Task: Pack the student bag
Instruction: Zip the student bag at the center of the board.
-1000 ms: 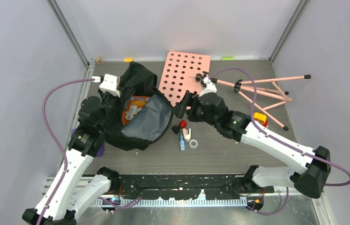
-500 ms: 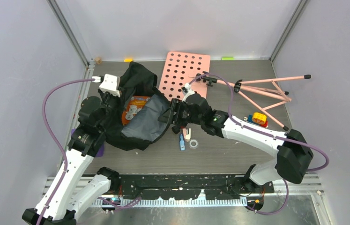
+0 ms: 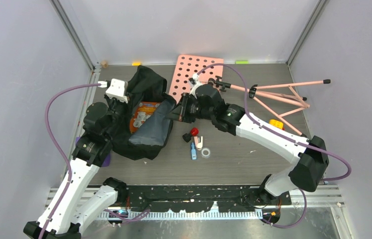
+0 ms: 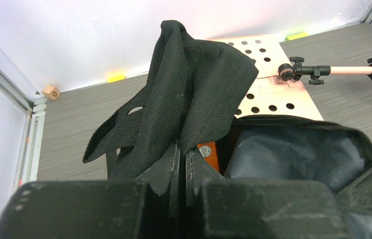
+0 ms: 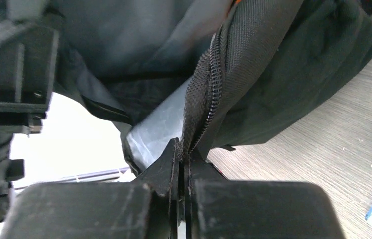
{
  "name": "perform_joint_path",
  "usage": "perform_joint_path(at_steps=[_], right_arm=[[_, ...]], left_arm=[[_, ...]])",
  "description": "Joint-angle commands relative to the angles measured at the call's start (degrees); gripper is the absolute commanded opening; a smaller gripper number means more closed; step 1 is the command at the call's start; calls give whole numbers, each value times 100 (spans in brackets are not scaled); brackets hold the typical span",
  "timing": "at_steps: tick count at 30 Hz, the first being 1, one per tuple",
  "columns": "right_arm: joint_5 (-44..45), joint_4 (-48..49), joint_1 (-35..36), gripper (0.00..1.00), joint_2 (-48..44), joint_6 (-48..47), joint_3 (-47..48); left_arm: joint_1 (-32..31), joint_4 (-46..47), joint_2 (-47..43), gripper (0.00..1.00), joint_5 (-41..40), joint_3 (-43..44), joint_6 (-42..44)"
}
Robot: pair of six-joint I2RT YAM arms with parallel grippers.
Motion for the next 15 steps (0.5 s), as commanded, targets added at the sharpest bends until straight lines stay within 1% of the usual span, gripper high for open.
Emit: perform_joint_path(at_steps=[1,4,6,7,9,10,12,15], right_arm=[[-3,-316,-155,1,5,146,753],[223,-41,-270,0,154,466,979],[412,157,-336,0,275,789,1080],[489,249,-361,0,368,1007,1103],[538,538,-415,1,533,1237,1207],[584,609,-439,1,589,1308,1342],[653,572,-449,1,767,1302,1610],[700,434,-455,0,1079,1254,1972]], left_arm=[[-3,55,-15,0,133,15,-12],[-3,77,-144,0,476,36,59],[-3,124,-246,0,890,42,172],[-4,124,-288,3,1072,60,227],[-4,49,-371,13,1413,140,289],[-4,-15,-423,23,1562,196,289],[-4,-155,-504,37,1812,317,267],[-4,-326,-586,51,2214,493,231]])
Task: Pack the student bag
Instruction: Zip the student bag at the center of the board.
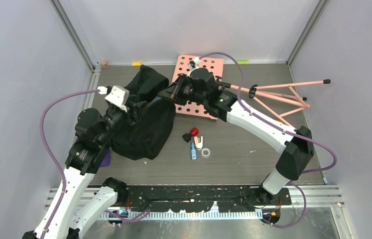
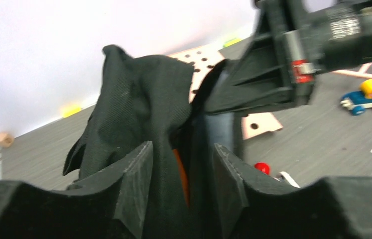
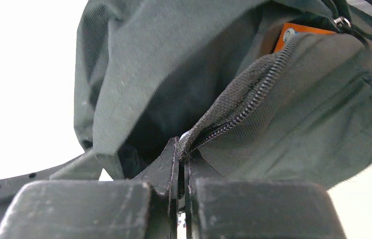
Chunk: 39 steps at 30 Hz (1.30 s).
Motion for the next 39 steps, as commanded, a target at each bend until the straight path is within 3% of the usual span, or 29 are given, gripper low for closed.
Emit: perform_joint_path(at_steps=[1,5,9,16,29,31,34,36,39], right_arm=[[354,272,-77,0,293,176,756],[421,249,-78,1,564,173,1084],[496,261,-78,1,713,146,1265],[602,151,-78,1,772,-4,1455],[672,-24,-70,1,982,-212,1732],[672,-56,-57,0,1001,-276,1786],[882,-173,-18,0,973,-488,1842],[981,-275,10,3,903,-730,1840],[1022,-334,30,17,665,-1229,1665]], left_arm=[[-1,-180,-173,54,931,461,21],[-6,-505,-125,61,1173,674,-178],[-4,-795,-212,68,707,714,-81],[-5,-1240,-176,68,-413,706,80],[-10,-1232,-122,74,-419,408,123],[-10,-1220,-57,67,-470,371,116],[-10,-1162,-21,38,-722,368,74],[-10,-1057,-57,25,-865,356,73],[-10,-826,-141,9,-816,296,-26]])
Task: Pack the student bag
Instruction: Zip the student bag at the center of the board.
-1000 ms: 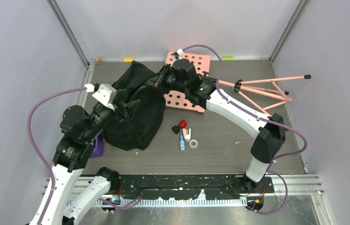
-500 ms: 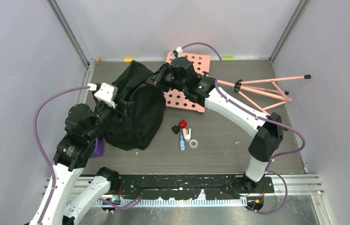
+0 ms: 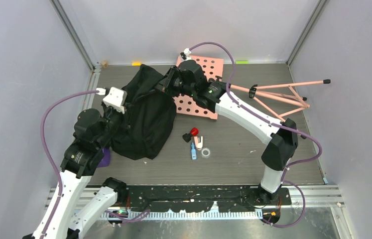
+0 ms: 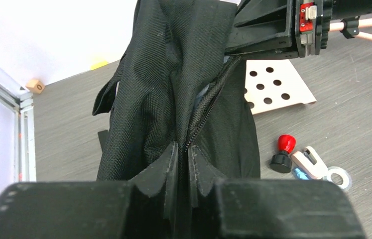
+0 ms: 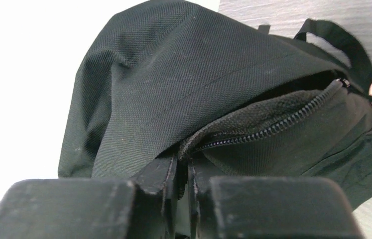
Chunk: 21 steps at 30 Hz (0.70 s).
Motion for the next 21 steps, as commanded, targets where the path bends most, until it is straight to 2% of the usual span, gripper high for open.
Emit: perform_joint_path(at_steps=[1,3,6,9,15,21], right_arm=[[479,211,-31,20,-467,-962,103],[440,250,-31,30,-694,-1372,-109],[280,356,-31,50,-1120,-1998,-542],[-175,507,-15,59,-1457,-2752,-1071],[-571,651,286,65,-2267,-3925,-1985],[-1082,1326,1110,66,-2540,-4632,-2739]], left_arm=[[-10,565,-134,6,39,-133,-129],[-10,747,-236,0,170,-249,-112],[-10,1028,-432,0,-17,-475,-24],[-10,1415,-763,0,-463,-838,-42],[-1,1526,-1443,0,-533,-1307,-278],[-1,1609,-1677,0,-513,-1353,-509]])
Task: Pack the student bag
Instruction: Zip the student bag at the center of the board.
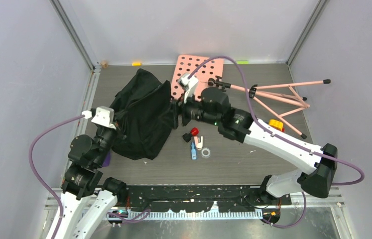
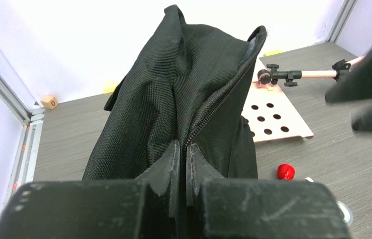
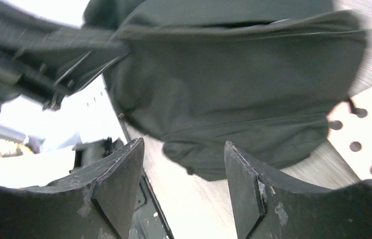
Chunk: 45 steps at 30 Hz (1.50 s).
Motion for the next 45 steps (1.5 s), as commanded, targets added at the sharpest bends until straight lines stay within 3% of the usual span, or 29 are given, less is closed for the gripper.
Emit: perform_joint_path(at_steps=[1,6,17,28,45], right_arm=[[-609,1076,611,66,-90,-781,-478],[-690,1463,1091,63,749,-818,-292],[165,1158,1826,52,2251,-1506,643],[981,1311,1939,47,2269,-1827,609],[559,1225,1943,42,2503,-1964,923]], left_arm=[[-1,489,-102,0,-126,67,-200],[-1,428,-6,0,-22,108,-247],[-1,430,90,0,112,108,-322],[-1,414,68,0,112,108,-338],[-1,414,109,0,96,99,-331]])
